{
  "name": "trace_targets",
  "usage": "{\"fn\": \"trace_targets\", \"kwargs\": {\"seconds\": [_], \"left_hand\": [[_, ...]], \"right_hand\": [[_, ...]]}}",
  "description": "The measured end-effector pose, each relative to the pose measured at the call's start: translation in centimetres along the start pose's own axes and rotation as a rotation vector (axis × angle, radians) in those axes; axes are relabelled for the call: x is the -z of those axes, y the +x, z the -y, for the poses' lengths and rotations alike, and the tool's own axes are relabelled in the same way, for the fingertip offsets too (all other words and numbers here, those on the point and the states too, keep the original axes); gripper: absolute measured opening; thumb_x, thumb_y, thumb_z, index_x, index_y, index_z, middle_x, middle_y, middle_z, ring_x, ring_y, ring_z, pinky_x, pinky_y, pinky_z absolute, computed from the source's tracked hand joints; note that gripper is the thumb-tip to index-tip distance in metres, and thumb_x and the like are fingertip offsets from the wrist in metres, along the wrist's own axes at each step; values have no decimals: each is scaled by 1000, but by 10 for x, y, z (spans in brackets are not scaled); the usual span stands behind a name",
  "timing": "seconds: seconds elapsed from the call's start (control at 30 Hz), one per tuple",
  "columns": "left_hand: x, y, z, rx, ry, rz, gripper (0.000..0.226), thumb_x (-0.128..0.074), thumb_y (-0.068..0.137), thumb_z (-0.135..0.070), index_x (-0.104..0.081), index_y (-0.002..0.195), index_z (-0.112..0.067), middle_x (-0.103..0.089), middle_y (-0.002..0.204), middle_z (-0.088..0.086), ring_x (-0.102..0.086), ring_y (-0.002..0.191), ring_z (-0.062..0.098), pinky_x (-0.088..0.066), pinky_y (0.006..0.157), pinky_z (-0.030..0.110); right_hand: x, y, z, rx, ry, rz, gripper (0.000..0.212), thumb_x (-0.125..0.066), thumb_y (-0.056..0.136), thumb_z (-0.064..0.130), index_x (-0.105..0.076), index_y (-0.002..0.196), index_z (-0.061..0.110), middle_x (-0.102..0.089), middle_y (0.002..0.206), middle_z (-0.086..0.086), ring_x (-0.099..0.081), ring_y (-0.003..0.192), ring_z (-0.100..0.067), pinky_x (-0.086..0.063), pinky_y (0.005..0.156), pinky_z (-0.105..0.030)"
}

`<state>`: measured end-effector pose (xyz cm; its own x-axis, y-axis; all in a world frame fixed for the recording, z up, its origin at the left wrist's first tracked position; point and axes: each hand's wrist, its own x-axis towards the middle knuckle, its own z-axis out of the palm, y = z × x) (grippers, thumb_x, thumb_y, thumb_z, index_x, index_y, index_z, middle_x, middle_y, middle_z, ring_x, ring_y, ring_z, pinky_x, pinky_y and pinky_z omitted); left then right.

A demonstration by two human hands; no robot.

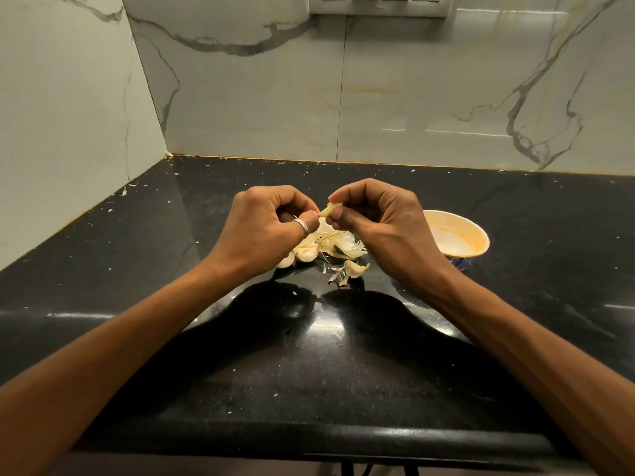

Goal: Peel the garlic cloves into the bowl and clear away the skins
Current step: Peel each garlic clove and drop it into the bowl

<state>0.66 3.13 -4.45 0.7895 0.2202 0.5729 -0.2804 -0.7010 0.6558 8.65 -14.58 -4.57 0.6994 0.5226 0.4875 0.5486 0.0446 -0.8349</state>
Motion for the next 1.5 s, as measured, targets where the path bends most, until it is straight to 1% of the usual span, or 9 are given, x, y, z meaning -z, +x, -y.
{"fn": "trace_targets", "kwargs": {"seconds": [0.07, 0.17, 0.3, 0.5, 0.6, 0.9, 1.07, 1.33, 1.5], "left_hand": [[0, 1, -1, 30, -20, 20, 8, -74, 88, -12, -75, 82, -18, -68, 66, 13, -53, 44, 12, -47, 42, 28], [2, 1, -2, 77, -105, 65, 6, -72, 88, -13, -74, 83, -15, -67, 70, 19, -56, 49, 21, -48, 43, 24], [3, 1, -3, 147, -220, 113, 9, -67, 92, -6, -73, 86, -10, -67, 75, 11, -60, 61, 17, -51, 44, 26], [4, 1, -7, 139, -220, 125, 10, -65, 93, -4, -72, 89, -8, -66, 74, 8, -60, 62, 16, -51, 44, 24], [4, 1, -6, 119, -196, 120, 8, -66, 93, -5, -72, 89, -8, -67, 78, 14, -61, 63, 19, -51, 45, 24], [2, 0, -7, 127, -184, 140, 12, -66, 93, -5, -71, 86, -13, -67, 74, 5, -61, 61, 13, -50, 45, 23], [2, 1, -6, 149, -184, 122, 11, -65, 94, -7, -71, 87, -12, -68, 77, 7, -61, 62, 13, -52, 47, 25], [4, 3, -6, 201, -212, 72, 13, -62, 94, -4, -71, 87, -11, -66, 71, -1, -60, 63, 12, -49, 45, 22], [4, 3, -3, 184, -143, 17, 13, -62, 92, -12, -70, 83, -14, -67, 73, 4, -61, 59, 10, -49, 45, 24]], "right_hand": [[0, -1, -1, 0, -1, 10, 15, -68, 94, 1, -71, 108, 6, -76, 96, -8, -75, 90, -18, -61, 89, -41], [-1, -1, 0, -8, 23, 22, 16, -66, 94, -1, -70, 109, 5, -76, 97, -9, -74, 89, -16, -61, 87, -35], [-1, 1, 1, -69, 139, 35, 20, -63, 94, -7, -68, 112, 2, -73, 103, -19, -73, 87, -16, -59, 84, -29], [0, 0, 5, -178, 297, 29, 23, -63, 94, -7, -67, 116, -6, -73, 110, -22, -73, 91, -19, -60, 84, -26], [0, -1, 5, -222, 315, 33, 23, -66, 93, -2, -68, 116, -4, -74, 109, -20, -74, 93, -22, -60, 85, -26], [0, 1, 8, -313, 441, 17, 29, -65, 90, -8, -63, 119, -2, -75, 106, -18, -74, 91, -21, -62, 82, -30], [0, 3, 8, -322, 474, 20, 38, -64, 90, -12, -58, 125, 0, -76, 107, -17, -74, 94, -23, -61, 81, -30], [1, 3, 8, -312, 505, 7, 40, -63, 89, -14, -57, 126, 0, -77, 103, -12, -74, 94, -22, -60, 83, -29], [1, 3, 9, -302, 488, 5, 40, -64, 89, -12, -57, 125, 2, -76, 107, -14, -74, 100, -26, -60, 84, -30]]}}
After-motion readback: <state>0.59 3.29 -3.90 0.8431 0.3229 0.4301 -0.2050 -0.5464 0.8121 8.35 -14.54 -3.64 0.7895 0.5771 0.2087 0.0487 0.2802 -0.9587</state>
